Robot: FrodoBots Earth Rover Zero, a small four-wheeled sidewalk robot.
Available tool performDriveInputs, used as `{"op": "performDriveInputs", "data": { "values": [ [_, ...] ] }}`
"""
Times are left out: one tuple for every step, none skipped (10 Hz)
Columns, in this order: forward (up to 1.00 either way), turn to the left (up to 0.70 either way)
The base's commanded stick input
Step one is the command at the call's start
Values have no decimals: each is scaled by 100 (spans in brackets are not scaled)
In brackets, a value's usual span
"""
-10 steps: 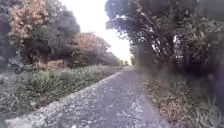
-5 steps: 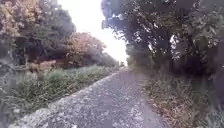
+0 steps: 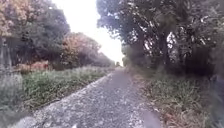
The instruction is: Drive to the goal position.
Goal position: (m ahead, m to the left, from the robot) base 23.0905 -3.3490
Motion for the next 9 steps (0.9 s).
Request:
{"op": "performDriveInputs", "data": {
  "values": [
    [45,-27],
    [45,-27],
    [45,-27],
    [45,-25],
    [45,-24],
    [45,0],
    [45,0],
    [45,0],
    [45,0]
  ]
}}
